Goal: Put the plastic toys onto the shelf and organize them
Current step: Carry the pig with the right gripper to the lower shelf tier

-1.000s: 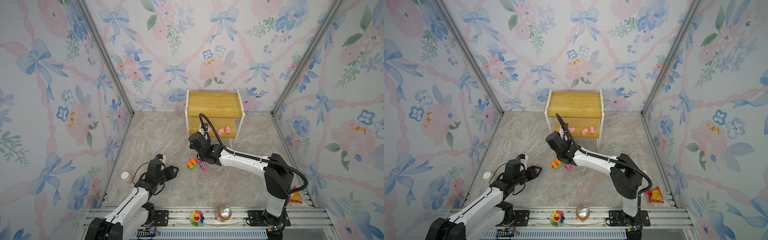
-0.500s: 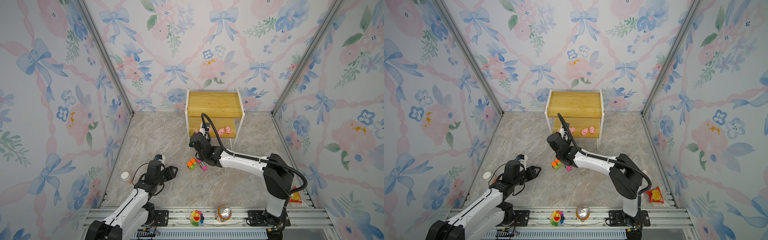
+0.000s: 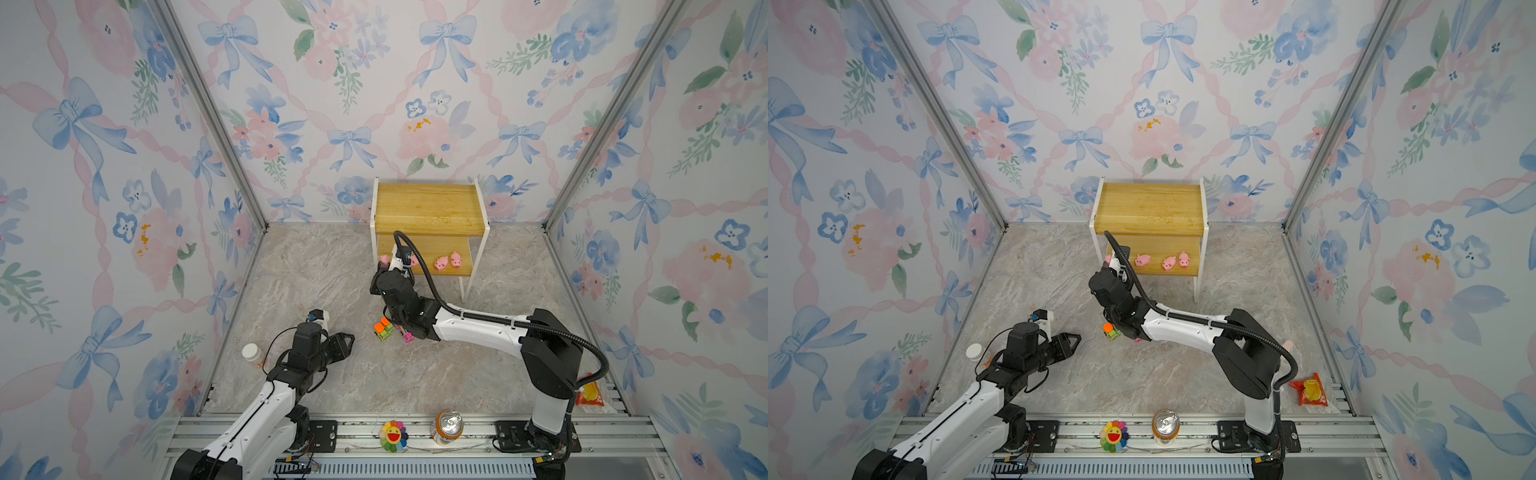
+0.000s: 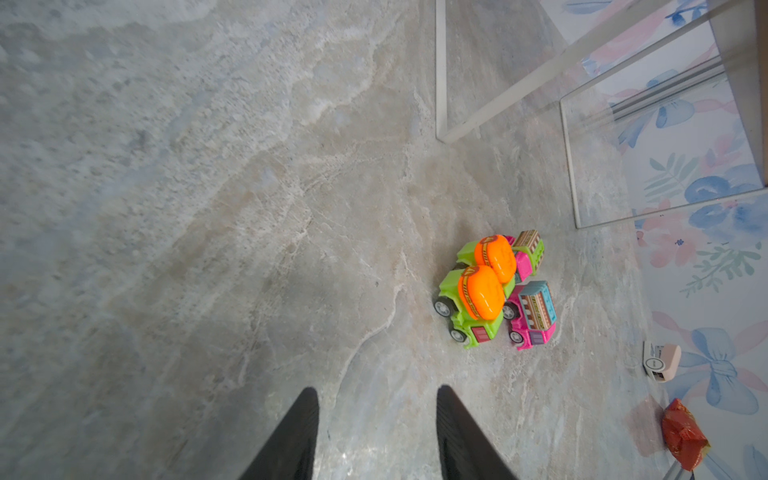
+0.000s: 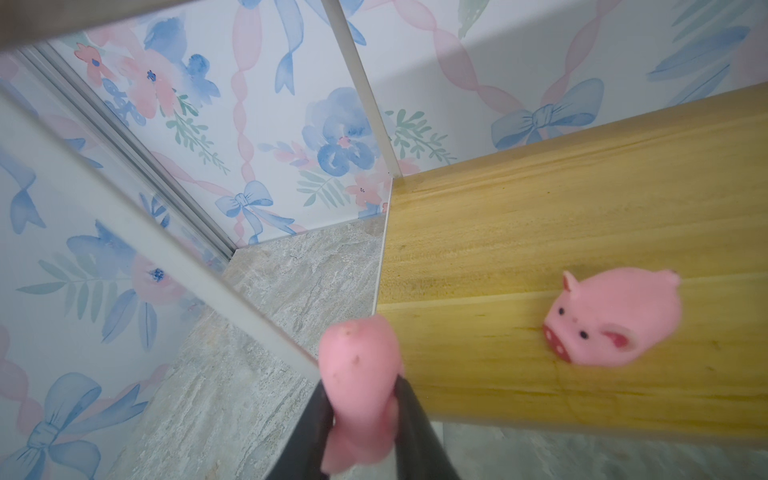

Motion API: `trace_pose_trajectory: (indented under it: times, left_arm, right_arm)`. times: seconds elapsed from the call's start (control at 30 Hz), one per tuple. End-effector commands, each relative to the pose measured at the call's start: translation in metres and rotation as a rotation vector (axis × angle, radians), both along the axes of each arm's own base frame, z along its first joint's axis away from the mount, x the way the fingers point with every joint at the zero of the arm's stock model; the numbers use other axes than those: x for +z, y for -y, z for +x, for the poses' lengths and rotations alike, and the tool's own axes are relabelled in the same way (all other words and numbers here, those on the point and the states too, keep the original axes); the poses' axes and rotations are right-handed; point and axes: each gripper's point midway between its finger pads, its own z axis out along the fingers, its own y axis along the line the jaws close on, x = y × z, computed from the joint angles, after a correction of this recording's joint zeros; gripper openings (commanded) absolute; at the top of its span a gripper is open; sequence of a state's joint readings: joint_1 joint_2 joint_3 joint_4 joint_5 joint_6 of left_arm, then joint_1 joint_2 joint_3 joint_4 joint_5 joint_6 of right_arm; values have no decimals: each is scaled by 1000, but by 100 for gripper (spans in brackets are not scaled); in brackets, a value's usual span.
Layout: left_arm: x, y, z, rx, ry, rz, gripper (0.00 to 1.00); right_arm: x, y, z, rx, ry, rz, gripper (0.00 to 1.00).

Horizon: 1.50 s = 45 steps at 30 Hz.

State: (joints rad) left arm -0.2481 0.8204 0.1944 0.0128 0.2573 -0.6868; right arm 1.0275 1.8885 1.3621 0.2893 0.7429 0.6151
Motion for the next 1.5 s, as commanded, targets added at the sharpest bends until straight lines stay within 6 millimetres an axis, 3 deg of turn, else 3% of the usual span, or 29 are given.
trace_pose_trajectory:
  times: [0.0, 0.87, 1.47]
  left_arm:
    - [0, -2, 1, -7, 26, 28, 47]
    - [-7, -4, 3, 2, -7, 55, 47]
    - [-10, -6, 3, 7, -9, 67, 47]
  right_arm:
    - [2, -5, 6, -21, 23, -32, 27]
    - [-22, 14, 19, -38, 74, -59, 27]
    - [-27, 6, 24, -18, 127, -101, 30]
